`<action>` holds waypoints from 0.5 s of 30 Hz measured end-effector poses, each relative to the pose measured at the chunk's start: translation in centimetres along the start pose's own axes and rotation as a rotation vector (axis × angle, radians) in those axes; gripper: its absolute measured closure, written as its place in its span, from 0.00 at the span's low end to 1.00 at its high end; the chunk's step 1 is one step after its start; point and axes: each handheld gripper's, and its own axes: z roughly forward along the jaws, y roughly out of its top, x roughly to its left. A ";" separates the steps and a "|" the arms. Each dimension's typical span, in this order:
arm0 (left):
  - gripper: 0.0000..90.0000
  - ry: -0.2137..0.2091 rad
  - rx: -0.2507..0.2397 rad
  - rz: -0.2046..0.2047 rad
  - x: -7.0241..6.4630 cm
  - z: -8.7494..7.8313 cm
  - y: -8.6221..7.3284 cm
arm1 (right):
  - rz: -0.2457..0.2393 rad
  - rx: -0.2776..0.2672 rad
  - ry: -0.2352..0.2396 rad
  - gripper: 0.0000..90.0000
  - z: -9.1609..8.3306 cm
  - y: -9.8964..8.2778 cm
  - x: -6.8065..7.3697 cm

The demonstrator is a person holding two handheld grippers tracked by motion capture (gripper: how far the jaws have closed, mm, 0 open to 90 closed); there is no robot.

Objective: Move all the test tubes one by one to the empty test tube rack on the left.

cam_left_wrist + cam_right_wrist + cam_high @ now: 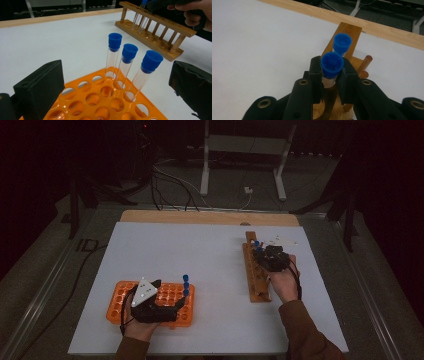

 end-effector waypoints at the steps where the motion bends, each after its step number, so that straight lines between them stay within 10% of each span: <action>1: 0.01 0.000 0.000 0.000 0.0 0.0 0.0 | 0.002 -0.001 0.000 0.85 -0.1 0.1 0.0; 15: 0.01 -0.003 0.005 0.011 -0.1 0.0 0.0 | -0.001 -0.016 -0.001 0.85 -1.5 1.7 -0.2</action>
